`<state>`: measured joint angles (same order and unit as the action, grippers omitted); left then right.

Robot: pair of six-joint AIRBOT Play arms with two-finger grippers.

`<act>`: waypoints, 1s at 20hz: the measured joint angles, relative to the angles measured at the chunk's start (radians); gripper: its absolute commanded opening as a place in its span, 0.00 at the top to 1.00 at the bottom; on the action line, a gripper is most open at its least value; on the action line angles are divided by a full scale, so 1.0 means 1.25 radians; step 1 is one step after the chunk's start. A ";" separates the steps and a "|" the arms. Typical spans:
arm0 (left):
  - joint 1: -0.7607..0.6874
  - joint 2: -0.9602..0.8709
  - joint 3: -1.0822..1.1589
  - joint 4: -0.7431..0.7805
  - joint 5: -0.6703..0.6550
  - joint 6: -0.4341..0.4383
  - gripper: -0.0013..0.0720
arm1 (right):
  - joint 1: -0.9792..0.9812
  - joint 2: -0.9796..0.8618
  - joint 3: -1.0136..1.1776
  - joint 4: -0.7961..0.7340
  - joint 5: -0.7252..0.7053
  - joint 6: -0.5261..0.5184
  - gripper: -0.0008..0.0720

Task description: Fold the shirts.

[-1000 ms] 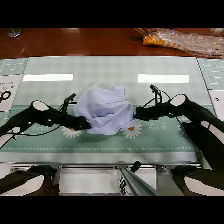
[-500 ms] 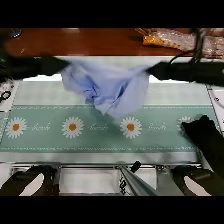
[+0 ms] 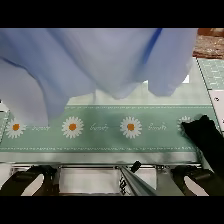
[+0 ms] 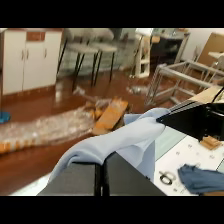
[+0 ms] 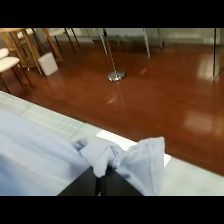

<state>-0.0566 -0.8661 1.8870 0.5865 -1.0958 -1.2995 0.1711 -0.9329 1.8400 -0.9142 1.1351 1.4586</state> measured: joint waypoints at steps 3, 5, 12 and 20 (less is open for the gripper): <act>0.000 0.006 0.074 0.000 -0.037 -0.063 0.96 | -0.001 0.001 0.086 -0.006 0.064 0.023 0.97; 0.000 0.014 0.096 0.001 -0.074 -0.094 0.96 | -0.001 0.001 0.125 -0.013 0.113 0.032 0.97; 0.000 0.018 0.060 0.070 -0.291 -0.161 0.96 | -0.001 -0.028 0.164 -0.168 0.311 0.034 0.97; 0.000 -0.016 -0.325 0.153 -0.281 -0.106 0.96 | -0.001 -0.291 0.099 -0.231 0.354 -0.055 0.96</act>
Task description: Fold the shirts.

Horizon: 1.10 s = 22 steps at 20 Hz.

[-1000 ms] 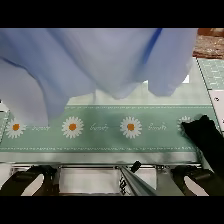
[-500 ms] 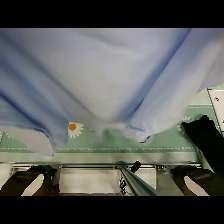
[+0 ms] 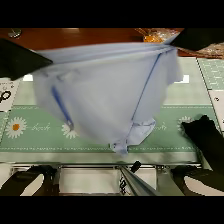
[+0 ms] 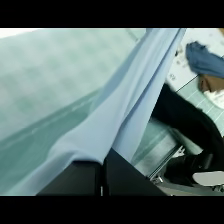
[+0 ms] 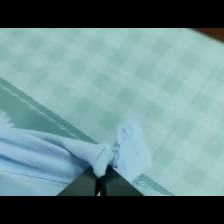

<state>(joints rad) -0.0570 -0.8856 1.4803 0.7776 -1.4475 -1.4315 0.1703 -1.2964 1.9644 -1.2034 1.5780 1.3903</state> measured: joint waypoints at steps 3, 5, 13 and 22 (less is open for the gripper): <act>0.000 -0.053 -0.139 0.043 0.092 0.018 0.96 | 0.000 -0.120 -0.007 -0.036 -0.067 -0.034 0.96; -0.001 -0.108 -0.200 0.053 0.153 0.031 0.96 | 0.000 -0.186 -0.009 -0.048 -0.122 -0.045 0.96; 0.000 -0.380 -0.264 0.075 0.238 0.066 0.96 | 0.001 -0.366 -0.011 -0.065 -0.131 -0.034 0.96; 0.129 -0.454 -0.105 0.080 0.161 0.086 0.21 | -0.035 -0.328 -0.011 -0.129 -0.092 -0.016 0.49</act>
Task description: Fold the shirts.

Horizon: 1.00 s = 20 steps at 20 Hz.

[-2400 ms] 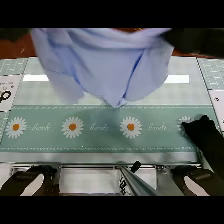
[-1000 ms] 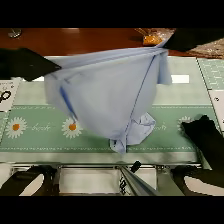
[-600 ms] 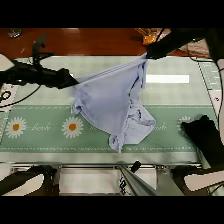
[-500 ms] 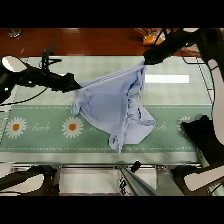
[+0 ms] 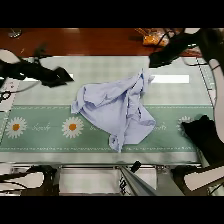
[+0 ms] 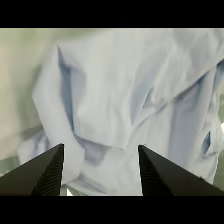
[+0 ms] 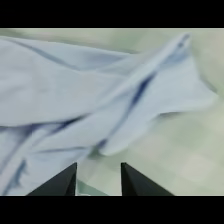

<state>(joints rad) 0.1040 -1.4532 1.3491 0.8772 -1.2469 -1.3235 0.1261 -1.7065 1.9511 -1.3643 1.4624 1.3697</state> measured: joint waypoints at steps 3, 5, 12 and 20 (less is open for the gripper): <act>0.115 -0.002 0.066 -0.004 -0.102 0.000 0.21 | -0.046 0.058 0.000 -0.025 0.034 0.022 0.49; 0.172 -0.003 0.053 -0.007 -0.159 -0.004 0.21 | -0.086 0.080 -0.001 -0.049 0.063 0.037 0.43; 0.179 -0.009 -0.167 -0.012 -0.130 0.030 0.21 | -0.163 0.104 -0.081 0.015 0.131 0.048 0.42; 0.053 -0.108 -0.262 -0.024 -0.018 0.049 0.60 | -0.175 0.111 -0.132 0.017 0.125 0.050 0.42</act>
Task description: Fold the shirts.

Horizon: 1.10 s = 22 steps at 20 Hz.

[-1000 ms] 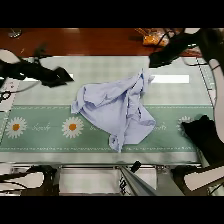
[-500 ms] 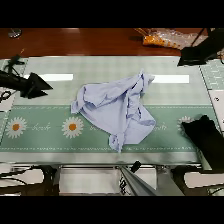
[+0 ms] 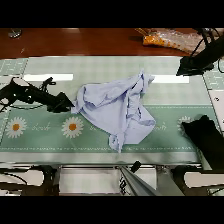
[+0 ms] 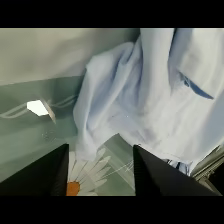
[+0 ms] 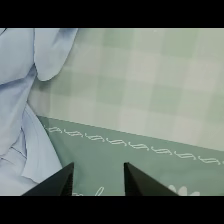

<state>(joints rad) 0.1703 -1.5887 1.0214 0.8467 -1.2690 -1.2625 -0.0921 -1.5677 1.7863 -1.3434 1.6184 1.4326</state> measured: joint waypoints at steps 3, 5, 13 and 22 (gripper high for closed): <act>-0.029 -0.040 -0.004 -0.022 0.016 0.017 0.96 | 0.000 0.002 -0.003 -0.002 0.001 0.000 0.42; -0.037 -0.050 -0.002 -0.049 0.018 0.036 0.96 | -0.002 0.003 -0.005 -0.020 0.013 -0.004 0.42; -0.037 0.023 0.055 -0.092 -0.009 0.092 0.96 | -0.104 0.190 -0.435 0.038 -0.064 -0.024 0.33; -0.029 0.061 0.075 -0.097 -0.056 0.099 0.96 | 0.037 0.404 -1.005 0.305 -0.320 -0.104 0.33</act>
<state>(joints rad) 0.1345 -1.5120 1.1149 0.7250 -1.3396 -1.1385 -0.0460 -1.0630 0.5304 -0.9627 1.2186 1.3029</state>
